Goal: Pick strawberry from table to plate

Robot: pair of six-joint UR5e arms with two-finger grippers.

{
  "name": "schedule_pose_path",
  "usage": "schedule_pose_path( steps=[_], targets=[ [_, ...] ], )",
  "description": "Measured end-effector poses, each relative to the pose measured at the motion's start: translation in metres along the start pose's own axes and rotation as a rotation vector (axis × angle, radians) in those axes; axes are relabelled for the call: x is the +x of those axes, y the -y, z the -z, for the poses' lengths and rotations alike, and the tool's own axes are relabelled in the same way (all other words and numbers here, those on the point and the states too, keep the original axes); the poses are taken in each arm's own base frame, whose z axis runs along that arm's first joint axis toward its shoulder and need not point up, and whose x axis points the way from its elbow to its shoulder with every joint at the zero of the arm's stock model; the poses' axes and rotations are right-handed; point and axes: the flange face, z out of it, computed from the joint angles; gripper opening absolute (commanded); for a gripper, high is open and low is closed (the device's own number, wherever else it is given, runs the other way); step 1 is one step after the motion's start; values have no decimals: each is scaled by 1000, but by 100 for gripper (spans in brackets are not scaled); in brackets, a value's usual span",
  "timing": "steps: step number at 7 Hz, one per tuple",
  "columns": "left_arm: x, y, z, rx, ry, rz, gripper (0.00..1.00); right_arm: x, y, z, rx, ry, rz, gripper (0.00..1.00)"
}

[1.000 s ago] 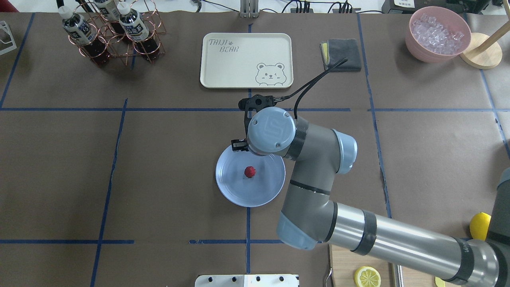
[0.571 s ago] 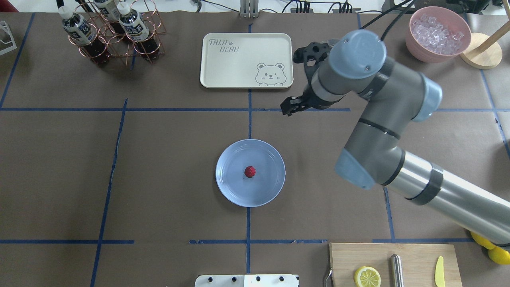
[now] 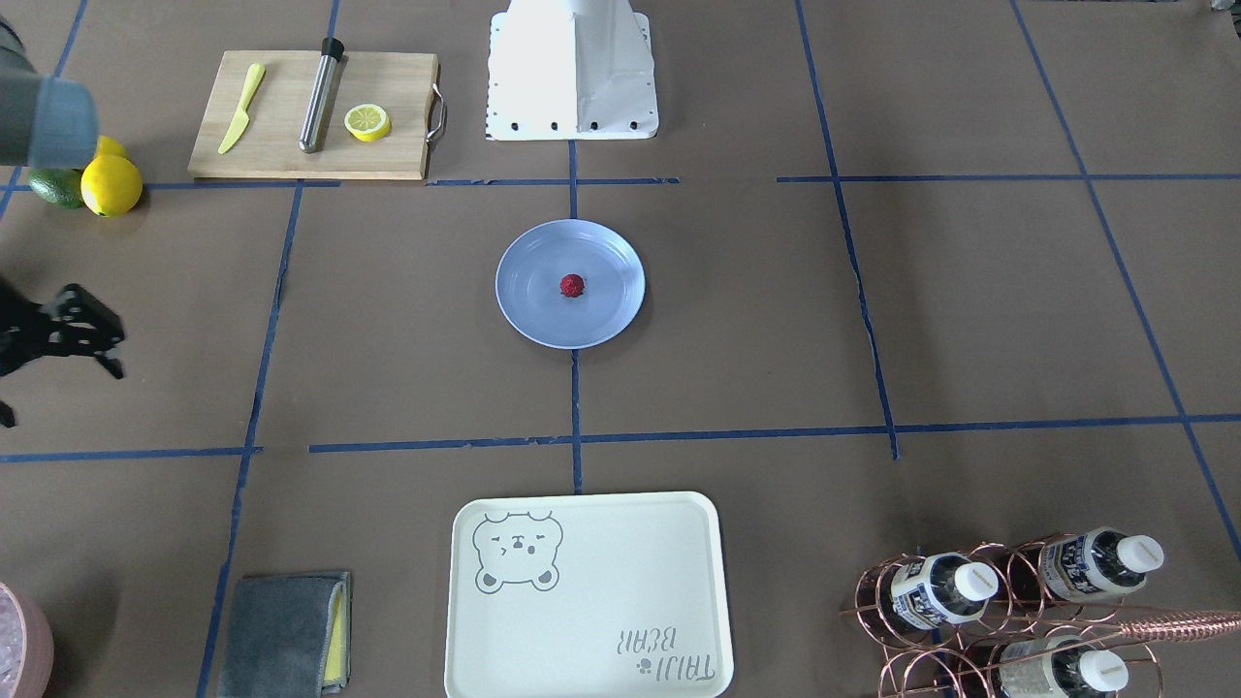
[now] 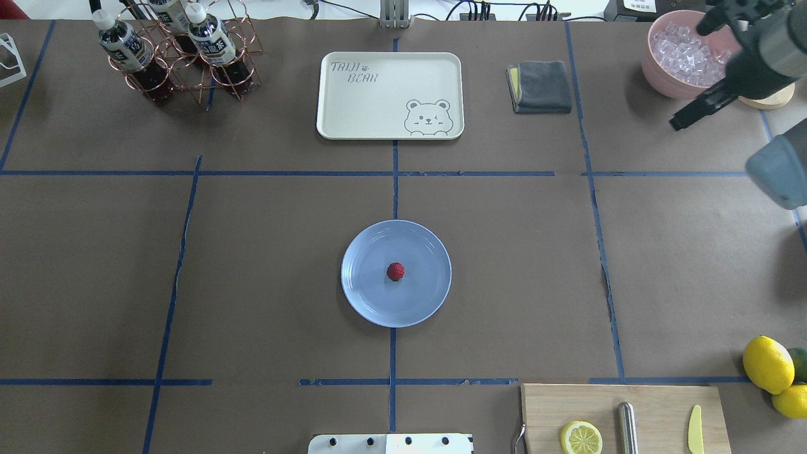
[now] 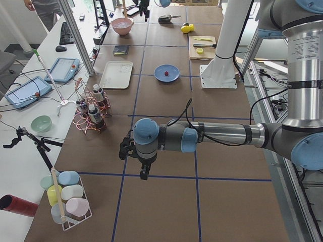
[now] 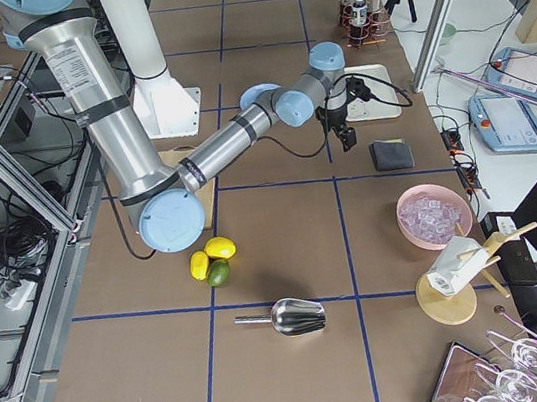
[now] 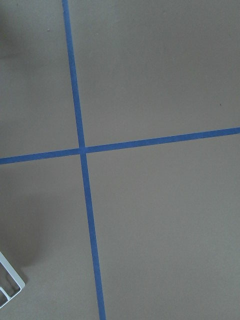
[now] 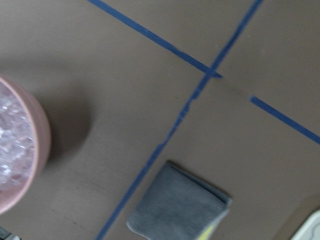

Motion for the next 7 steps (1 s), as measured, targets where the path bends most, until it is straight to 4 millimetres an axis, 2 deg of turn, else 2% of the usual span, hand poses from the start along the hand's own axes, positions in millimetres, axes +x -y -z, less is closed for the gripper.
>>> schedule_pose_path(
  steps=[1, 2, 4, 5, 7],
  targets=[
    [0, 0, 0, -1, 0, 0, 100, 54, -44, 5, -31, -32, -39, 100],
    [1, 0, 0, 0, -1, -1, 100, 97, -88, 5, -70, -56, -126, 100],
    [1, 1, 1, 2, -1, -3, 100, 160, -171, -1, -134, -77, -298, 100],
    [2, 1, 1, 2, -1, -4, 100, 176, -199, -1, -142, -54, -361, 100],
    [1, 1, 1, 1, -2, -2, 100, 188, -231, 2, -131, 11, -438, 100]
  ],
)
